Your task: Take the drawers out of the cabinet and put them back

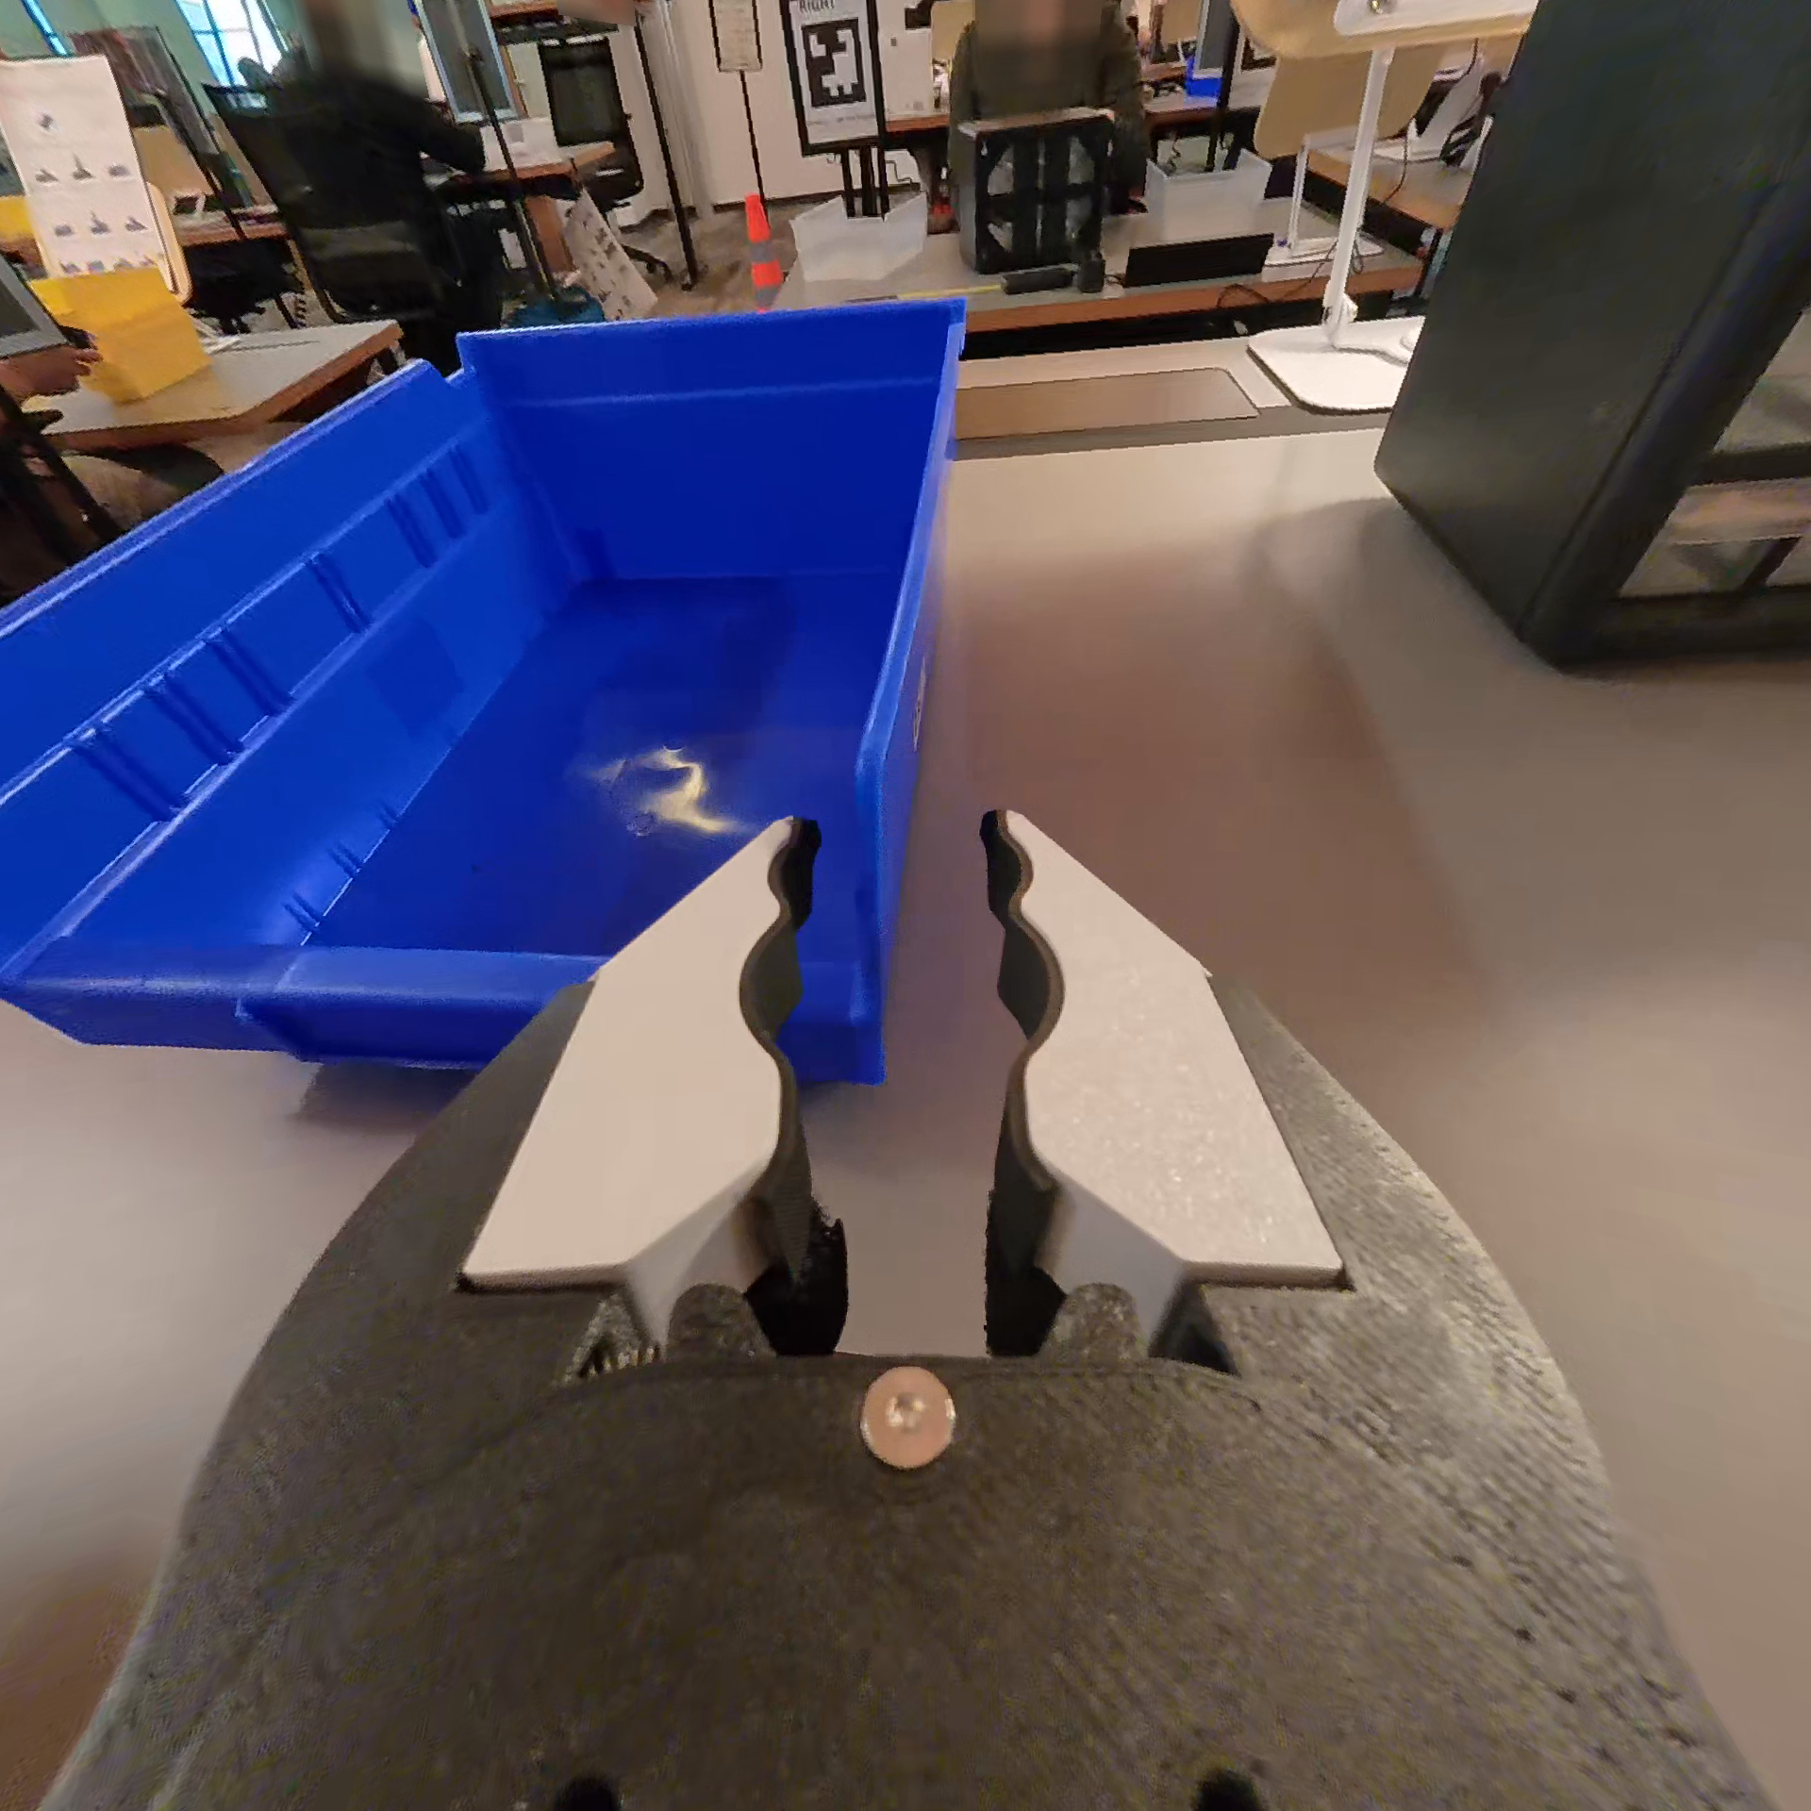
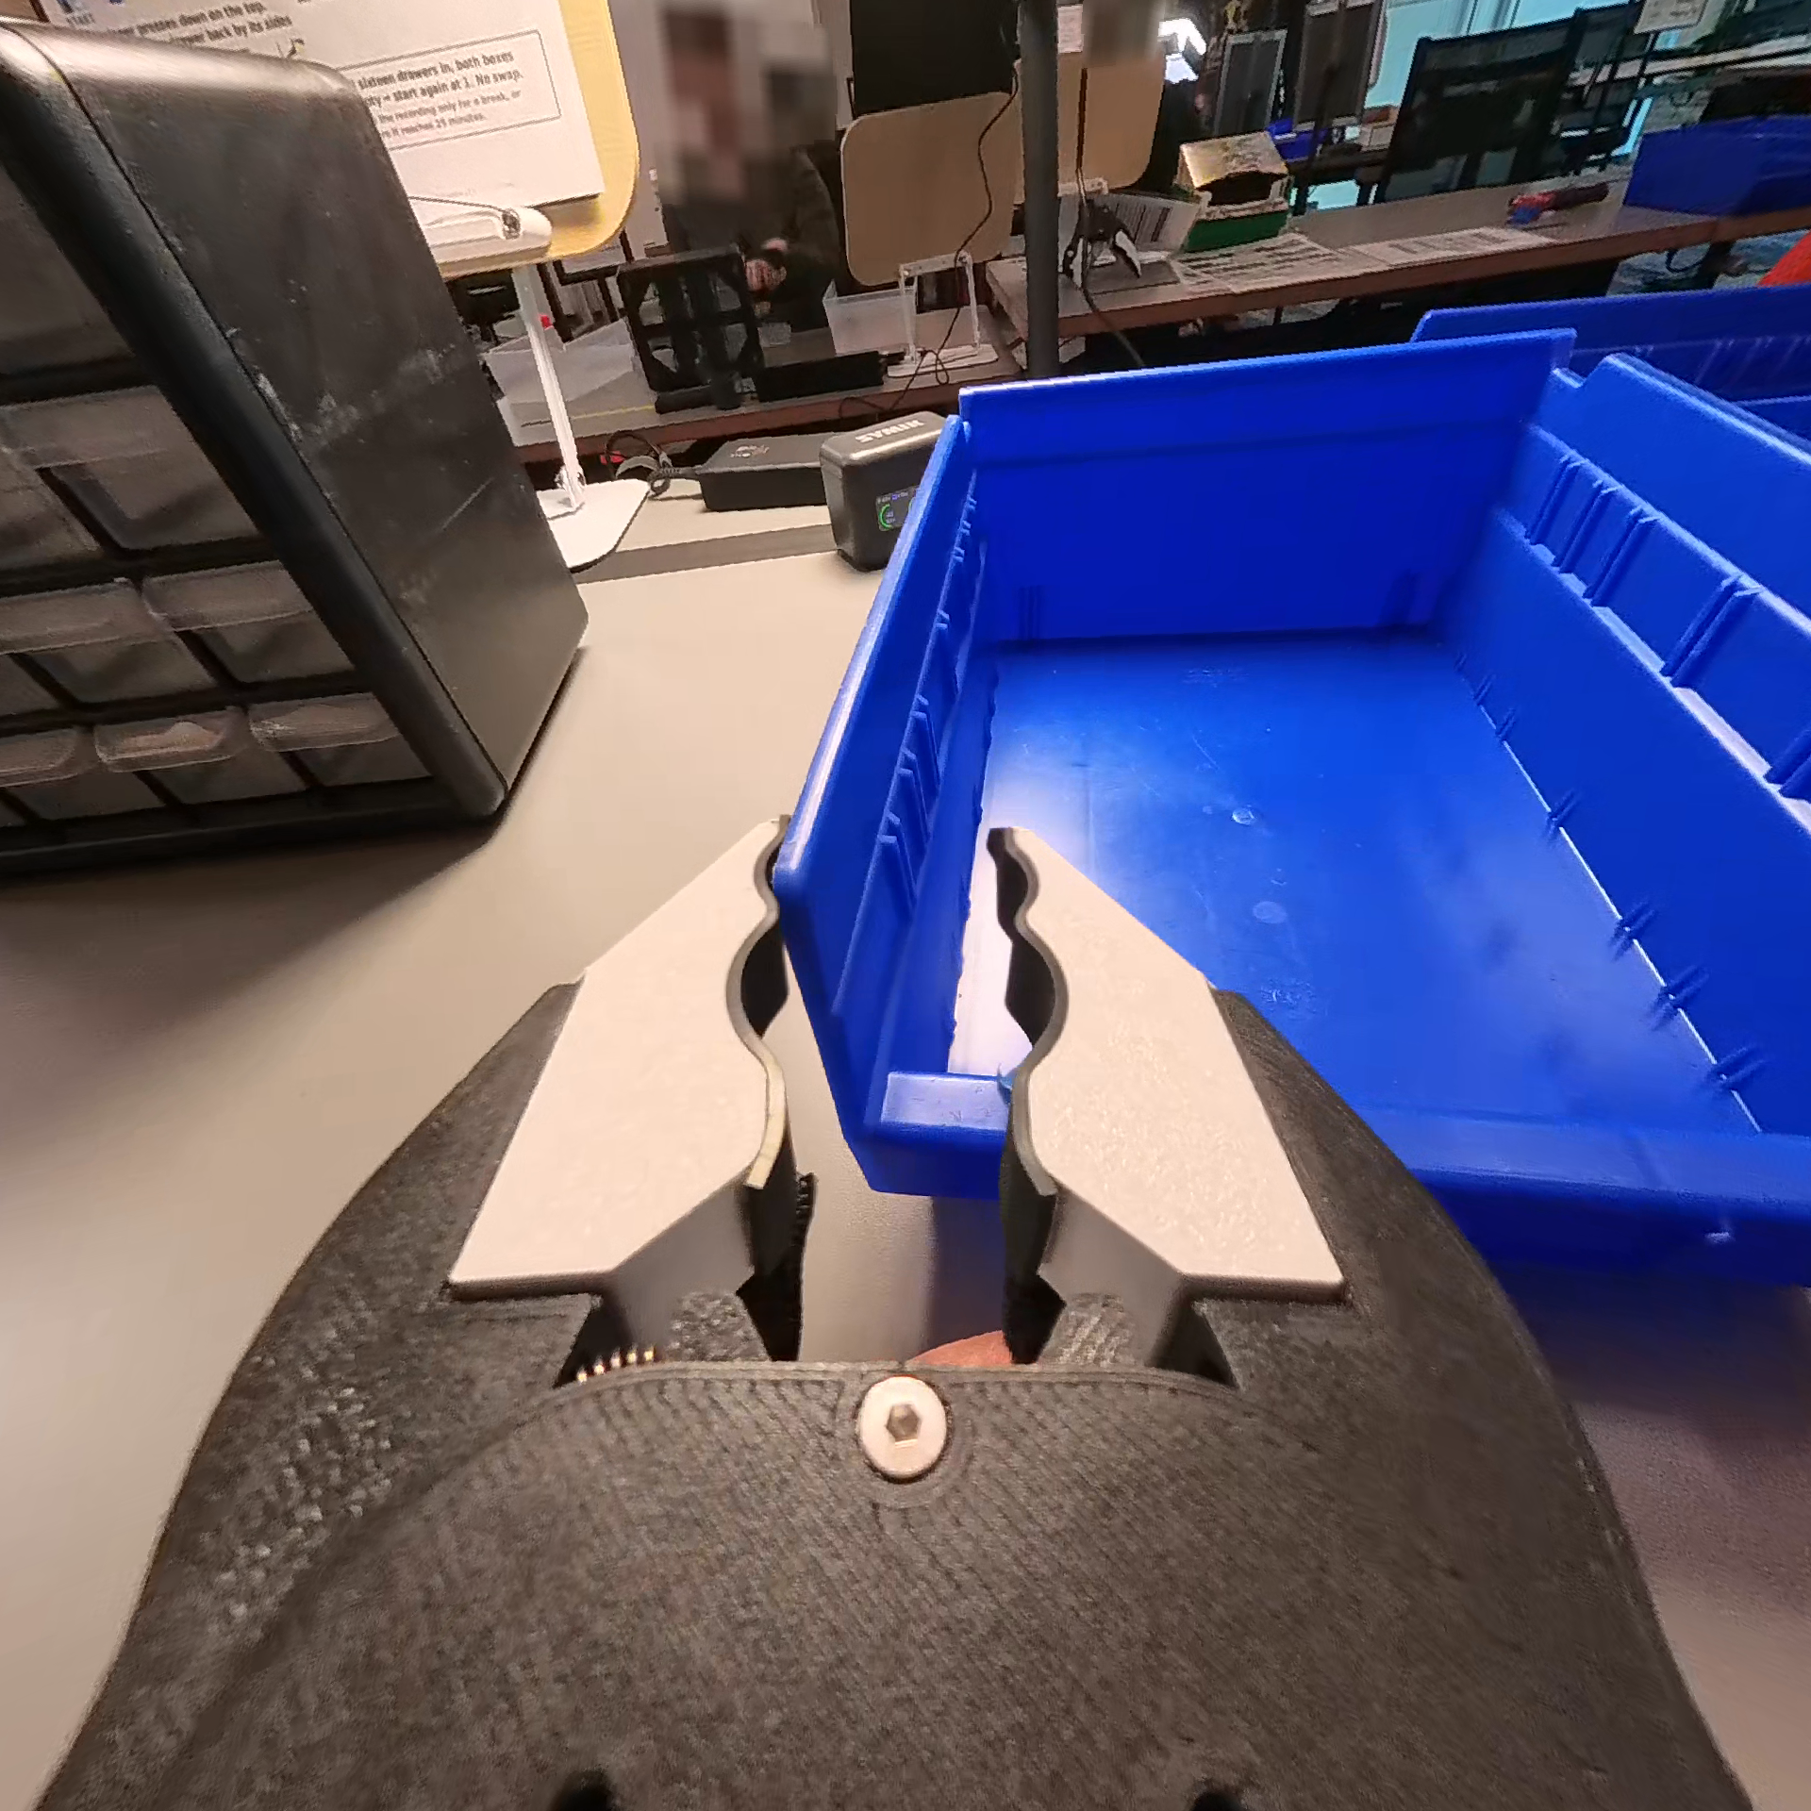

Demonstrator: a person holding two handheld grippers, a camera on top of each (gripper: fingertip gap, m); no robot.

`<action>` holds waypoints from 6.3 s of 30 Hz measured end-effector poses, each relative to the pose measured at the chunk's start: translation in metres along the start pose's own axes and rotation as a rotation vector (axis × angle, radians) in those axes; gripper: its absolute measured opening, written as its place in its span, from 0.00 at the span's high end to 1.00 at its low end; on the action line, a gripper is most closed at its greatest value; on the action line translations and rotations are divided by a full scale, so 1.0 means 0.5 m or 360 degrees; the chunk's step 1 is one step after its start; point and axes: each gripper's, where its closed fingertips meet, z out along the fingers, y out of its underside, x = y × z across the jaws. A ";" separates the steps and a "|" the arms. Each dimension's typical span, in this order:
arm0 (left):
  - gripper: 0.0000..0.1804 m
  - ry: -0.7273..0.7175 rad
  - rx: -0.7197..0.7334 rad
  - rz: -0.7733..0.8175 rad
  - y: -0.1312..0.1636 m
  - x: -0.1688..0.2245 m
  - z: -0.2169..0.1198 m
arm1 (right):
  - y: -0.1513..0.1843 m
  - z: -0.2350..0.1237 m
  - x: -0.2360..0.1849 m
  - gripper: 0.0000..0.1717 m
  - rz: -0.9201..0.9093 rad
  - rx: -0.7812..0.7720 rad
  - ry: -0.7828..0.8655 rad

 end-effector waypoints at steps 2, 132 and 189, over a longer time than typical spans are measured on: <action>0.86 -0.0012 0.0008 0.0003 -0.003 -0.001 0.004 | 0.000 0.002 -0.003 0.78 -0.0015 -0.0004 -0.0006; 0.37 0.1961 0.0764 0.0352 -0.242 0.920 -0.398 | 0.122 -0.327 -0.245 0.84 0.0152 -0.0170 -0.1362; 0.83 0.0232 0.0211 0.0705 -0.049 0.208 -0.184 | 0.072 -0.301 -0.057 0.44 -0.0031 0.0061 0.0160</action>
